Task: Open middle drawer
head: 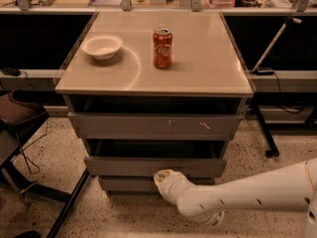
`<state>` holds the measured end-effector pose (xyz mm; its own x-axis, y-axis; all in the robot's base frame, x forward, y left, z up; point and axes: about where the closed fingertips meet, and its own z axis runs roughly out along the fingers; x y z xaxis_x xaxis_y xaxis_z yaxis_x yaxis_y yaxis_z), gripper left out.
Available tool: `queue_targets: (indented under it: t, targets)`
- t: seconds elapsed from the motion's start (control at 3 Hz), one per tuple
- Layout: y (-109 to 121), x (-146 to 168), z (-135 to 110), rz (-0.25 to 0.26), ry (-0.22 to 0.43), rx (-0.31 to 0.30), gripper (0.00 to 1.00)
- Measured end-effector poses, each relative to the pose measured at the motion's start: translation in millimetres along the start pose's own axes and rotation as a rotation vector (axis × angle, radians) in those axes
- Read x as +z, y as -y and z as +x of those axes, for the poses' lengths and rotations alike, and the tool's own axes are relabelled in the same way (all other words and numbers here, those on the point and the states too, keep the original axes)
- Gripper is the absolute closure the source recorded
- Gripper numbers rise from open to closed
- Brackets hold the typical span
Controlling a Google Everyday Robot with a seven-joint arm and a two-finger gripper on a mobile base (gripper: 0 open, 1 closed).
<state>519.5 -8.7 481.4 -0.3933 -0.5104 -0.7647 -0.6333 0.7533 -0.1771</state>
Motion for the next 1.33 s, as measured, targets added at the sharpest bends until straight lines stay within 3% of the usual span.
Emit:
queue_targets:
  t: [0.33,0.67,1.0,1.33]
  targets:
    - [0.0,0.0,0.0,0.000,0.000,0.000,0.15]
    - [0.0,0.0,0.0,0.000,0.000,0.000,0.00]
    - [0.0,0.0,0.0,0.000,0.000,0.000,0.00]
    - [8.1,9.4,-2.0,-0.035,-0.014,-0.014,0.00]
